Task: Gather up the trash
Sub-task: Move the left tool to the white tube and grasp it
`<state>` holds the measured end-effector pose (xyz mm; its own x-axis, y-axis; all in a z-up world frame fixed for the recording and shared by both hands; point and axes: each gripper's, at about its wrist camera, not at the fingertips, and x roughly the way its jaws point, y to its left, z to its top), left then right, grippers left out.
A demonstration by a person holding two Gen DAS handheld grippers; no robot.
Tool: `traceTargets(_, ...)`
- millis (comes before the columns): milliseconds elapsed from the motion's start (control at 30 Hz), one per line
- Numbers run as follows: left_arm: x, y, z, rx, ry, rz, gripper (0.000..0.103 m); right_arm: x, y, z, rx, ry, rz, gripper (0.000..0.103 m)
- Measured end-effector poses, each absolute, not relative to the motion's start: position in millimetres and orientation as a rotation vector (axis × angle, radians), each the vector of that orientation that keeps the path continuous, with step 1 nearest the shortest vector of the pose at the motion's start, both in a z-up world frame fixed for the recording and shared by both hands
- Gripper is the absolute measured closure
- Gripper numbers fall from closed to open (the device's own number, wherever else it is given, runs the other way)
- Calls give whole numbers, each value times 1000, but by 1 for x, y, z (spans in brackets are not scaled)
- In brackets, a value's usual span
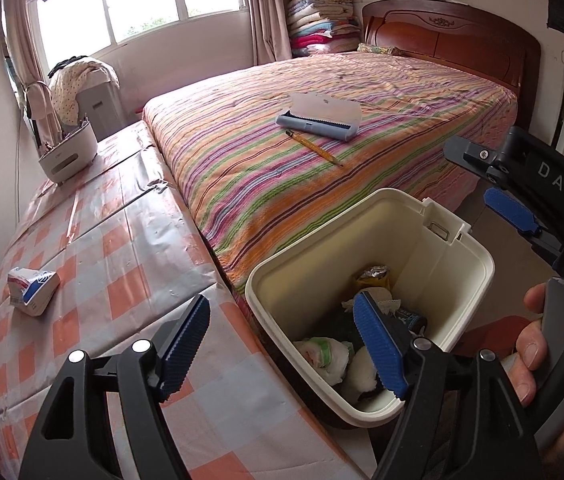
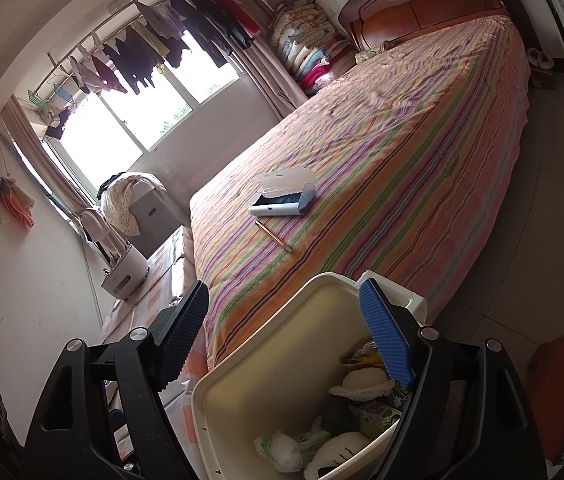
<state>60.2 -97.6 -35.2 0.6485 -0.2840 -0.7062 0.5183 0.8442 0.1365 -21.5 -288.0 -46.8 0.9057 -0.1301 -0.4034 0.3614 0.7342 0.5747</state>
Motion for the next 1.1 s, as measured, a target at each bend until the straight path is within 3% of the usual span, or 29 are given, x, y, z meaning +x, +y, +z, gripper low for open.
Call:
traceTargets(667, 65, 17, -24, 391, 741, -366, 31, -6, -250, -45, 611, 410, -217, 24)
traceTargets(1100, 84, 92, -51, 492, 869, -407, 31, 2, -223, -48, 584, 446, -163, 24)
